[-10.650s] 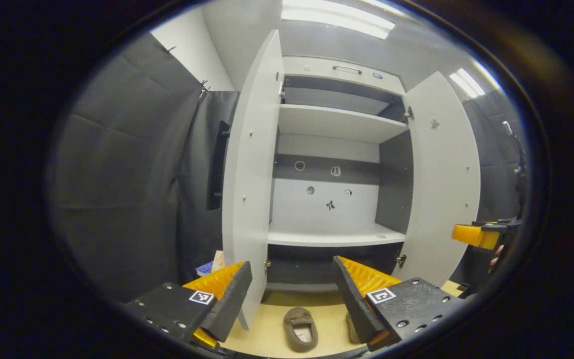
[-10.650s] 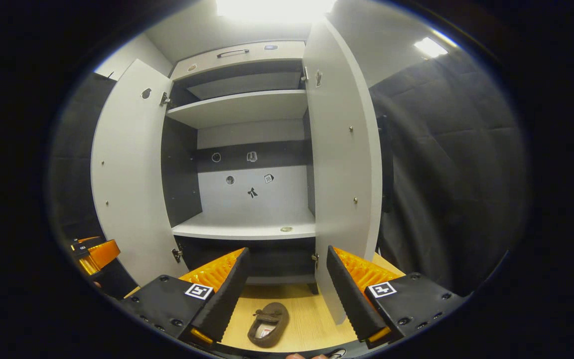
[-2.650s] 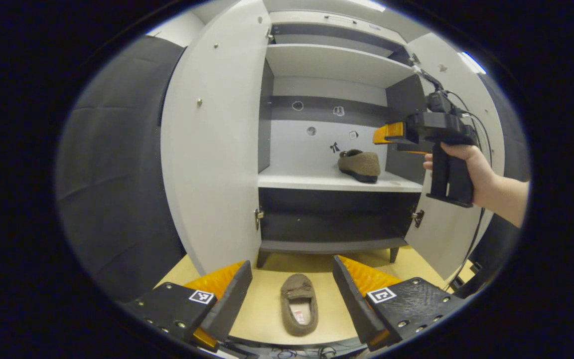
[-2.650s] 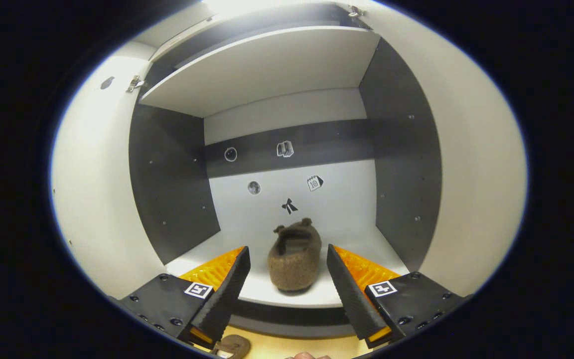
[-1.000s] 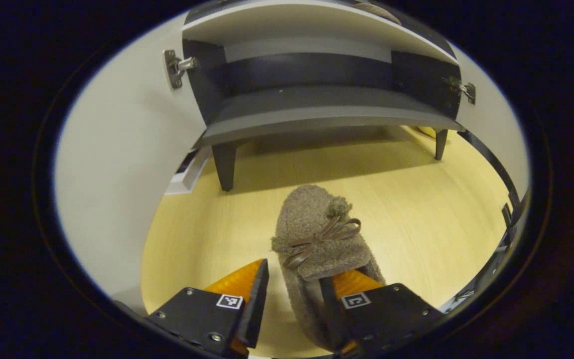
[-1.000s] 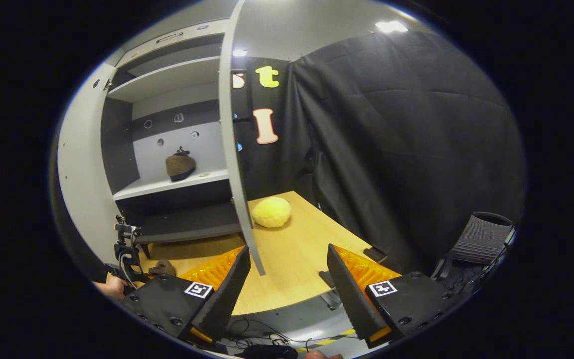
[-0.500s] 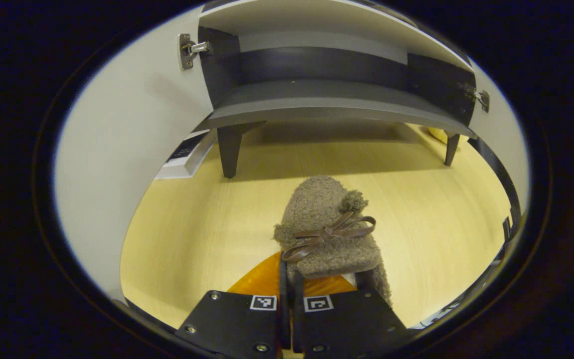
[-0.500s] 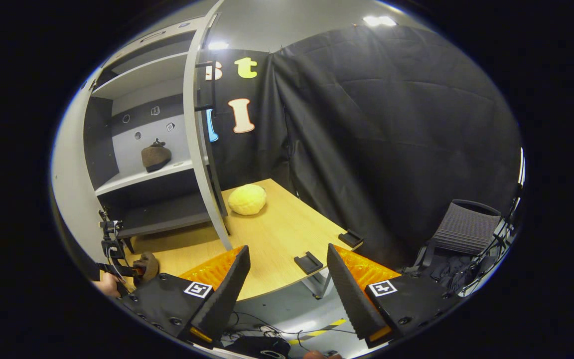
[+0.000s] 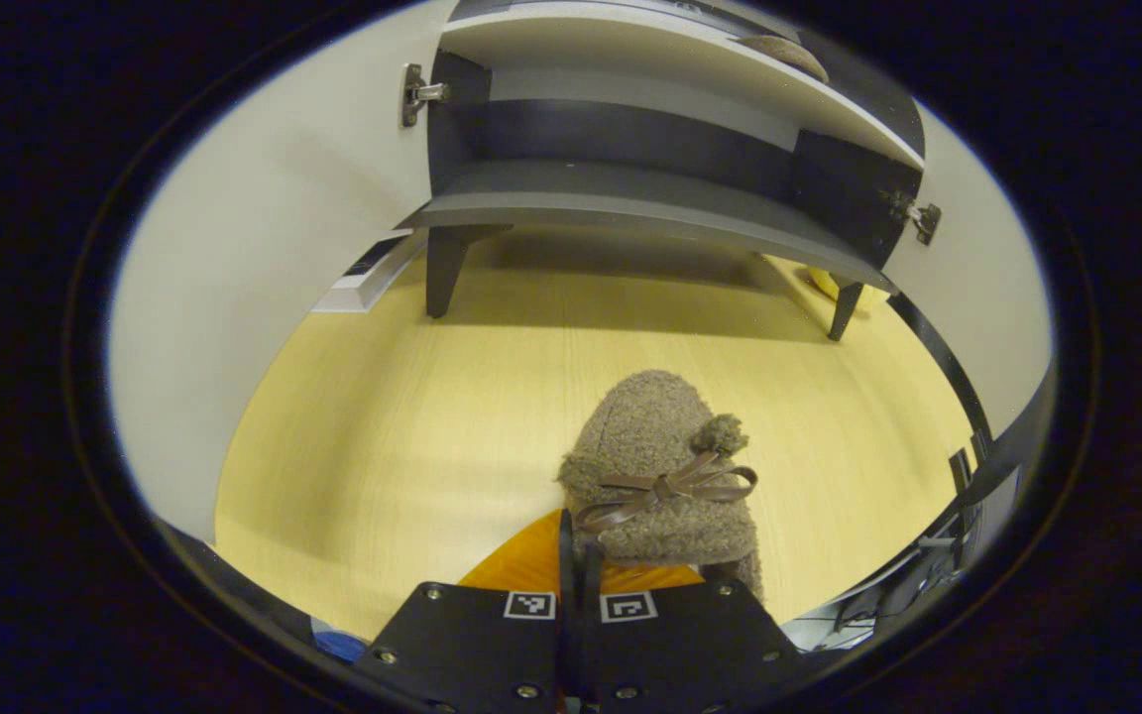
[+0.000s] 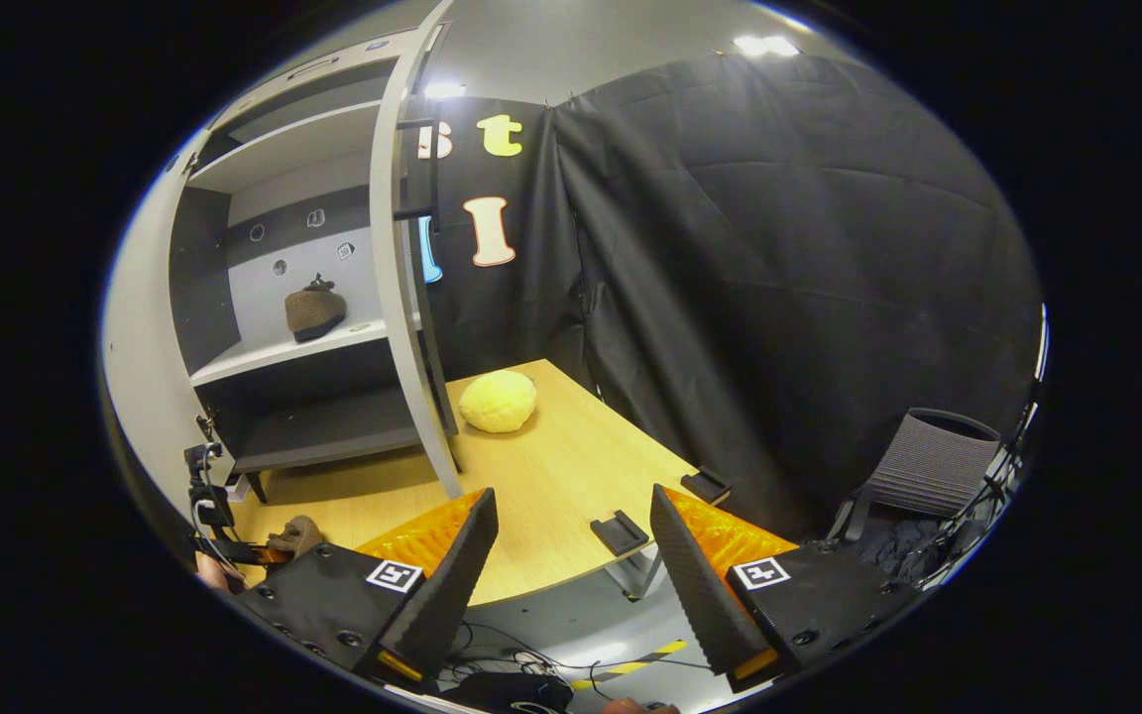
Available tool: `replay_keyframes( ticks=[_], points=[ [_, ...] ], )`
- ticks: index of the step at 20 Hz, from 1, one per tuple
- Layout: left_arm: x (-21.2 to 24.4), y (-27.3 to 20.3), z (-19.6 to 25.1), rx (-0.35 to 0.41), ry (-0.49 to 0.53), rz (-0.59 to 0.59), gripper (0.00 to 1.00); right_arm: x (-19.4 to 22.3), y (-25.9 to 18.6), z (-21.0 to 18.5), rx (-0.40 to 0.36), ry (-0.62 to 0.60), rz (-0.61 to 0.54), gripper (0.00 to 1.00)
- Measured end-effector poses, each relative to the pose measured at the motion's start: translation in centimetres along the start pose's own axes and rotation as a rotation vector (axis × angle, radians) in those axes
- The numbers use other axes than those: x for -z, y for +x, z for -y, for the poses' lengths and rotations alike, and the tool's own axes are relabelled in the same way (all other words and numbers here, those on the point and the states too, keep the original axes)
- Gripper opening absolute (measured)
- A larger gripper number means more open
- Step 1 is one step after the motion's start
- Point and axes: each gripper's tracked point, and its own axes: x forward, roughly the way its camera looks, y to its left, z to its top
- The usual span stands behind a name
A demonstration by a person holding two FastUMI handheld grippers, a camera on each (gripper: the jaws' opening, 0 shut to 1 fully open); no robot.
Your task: Grab one shoe with the right hand and put it into the shoe cabinet, grab the other shoe with the left hand and put it into the shoe cabinet; then close the right door with the right hand and the left door with the left hand.
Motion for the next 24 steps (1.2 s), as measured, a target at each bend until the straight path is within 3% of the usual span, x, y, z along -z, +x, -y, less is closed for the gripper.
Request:
replay_keyframes(
  ticks=[1, 6, 8, 12, 14, 16, 18, 19, 22, 24],
  points=[
    [0.3, -0.5, 0.0, 0.006, -0.009, 0.001, 0.02, -0.2, 0.3, 0.2, 0.003, 0.004, -0.001, 0.93],
    [-0.4, -1.7, -1.1, 0.012, -0.057, -0.005, 0.02, -1.2, 1.0, 1.4, 0.030, 0.021, 0.013, 0.98],
    [-1.0, -2.1, -1.6, 0.018, -0.049, -0.012, 0.02, -2.1, 1.4, 1.2, 0.030, 0.046, 0.032, 0.93],
    [-2.5, -3.2, -1.2, 0.043, -0.004, -0.001, 0.02, -3.5, 3.6, 0.8, -0.002, 0.031, 0.045, 0.93],
    [-3.7, -4.5, -0.1, 0.060, 0.034, 0.027, 0.02, -5.0, 4.7, 1.0, -0.015, 0.013, 0.066, 0.98],
    [-5.5, -5.3, 1.1, 0.076, 0.052, 0.053, 0.02, -6.0, 5.7, 0.9, -0.031, -0.001, 0.073, 0.93],
    [-8.8, -6.7, 2.8, 0.084, 0.042, 0.089, 0.02, -7.0, 6.7, 1.2, -0.050, 0.003, 0.077, 0.93],
    [-10.8, -7.2, 3.8, 0.092, 0.029, 0.114, 0.01, -7.5, 7.1, 1.4, -0.050, 0.014, 0.085, 0.98],
    [-16.6, -8.6, 5.4, 0.107, -0.004, 0.205, 0.01, -8.8, 8.8, 2.0, -0.062, 0.063, 0.095, 0.93],
    [-20.4, -9.1, 5.7, 0.101, 0.000, 0.250, 0.01, -8.8, 10.1, 3.0, -0.055, 0.077, 0.088, 0.98]
  ],
)
